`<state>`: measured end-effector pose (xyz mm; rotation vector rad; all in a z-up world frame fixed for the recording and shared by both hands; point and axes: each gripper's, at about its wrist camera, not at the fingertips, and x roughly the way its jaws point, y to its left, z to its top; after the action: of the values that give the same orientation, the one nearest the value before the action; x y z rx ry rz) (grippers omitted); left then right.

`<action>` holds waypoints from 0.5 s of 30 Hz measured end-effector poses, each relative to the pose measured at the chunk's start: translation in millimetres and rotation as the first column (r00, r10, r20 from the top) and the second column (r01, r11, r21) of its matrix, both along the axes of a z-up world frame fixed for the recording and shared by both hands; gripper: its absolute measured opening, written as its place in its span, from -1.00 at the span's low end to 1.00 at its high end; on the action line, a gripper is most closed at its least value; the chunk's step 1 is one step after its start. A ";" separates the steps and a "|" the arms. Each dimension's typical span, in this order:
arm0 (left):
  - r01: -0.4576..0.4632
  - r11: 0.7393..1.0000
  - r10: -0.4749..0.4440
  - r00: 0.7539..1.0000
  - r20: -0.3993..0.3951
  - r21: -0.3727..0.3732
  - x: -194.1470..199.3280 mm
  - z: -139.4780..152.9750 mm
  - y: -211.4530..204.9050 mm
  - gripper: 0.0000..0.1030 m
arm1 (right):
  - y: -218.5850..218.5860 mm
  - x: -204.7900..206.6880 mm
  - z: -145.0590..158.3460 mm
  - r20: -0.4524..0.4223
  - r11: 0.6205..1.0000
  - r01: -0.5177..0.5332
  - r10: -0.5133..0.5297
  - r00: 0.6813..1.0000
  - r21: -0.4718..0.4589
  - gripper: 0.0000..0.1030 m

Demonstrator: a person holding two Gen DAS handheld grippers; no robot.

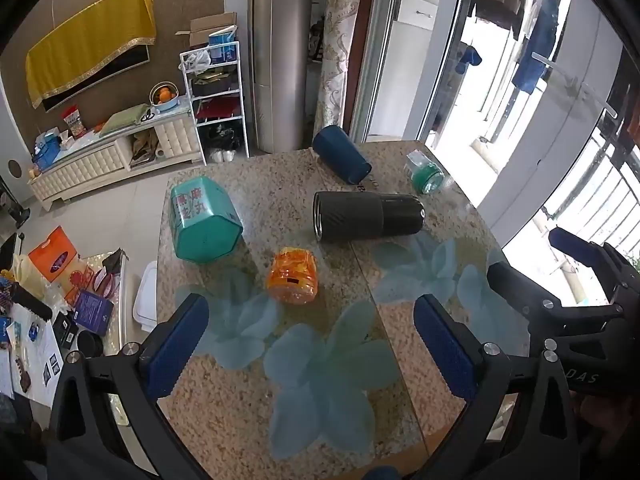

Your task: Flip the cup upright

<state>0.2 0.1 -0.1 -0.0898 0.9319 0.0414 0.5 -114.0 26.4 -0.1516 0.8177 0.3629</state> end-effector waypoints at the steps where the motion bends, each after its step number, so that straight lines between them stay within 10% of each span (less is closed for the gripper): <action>1: 0.000 1.000 0.000 1.000 0.001 0.000 0.0 0.1 0.0 1.00 | 0.0 -0.3 0.1 0.002 1.000 -0.001 0.001 1.000 0.000 1.00; 15: -0.001 1.000 0.001 1.000 0.005 0.001 -0.2 0.1 0.1 1.00 | 0.8 -0.9 -0.9 -0.006 1.000 0.000 -0.001 1.000 -0.008 1.00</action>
<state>0.0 0.2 0.0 -0.0892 0.9263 0.0431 -0.4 -113.2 25.5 -0.1576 0.8251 0.3600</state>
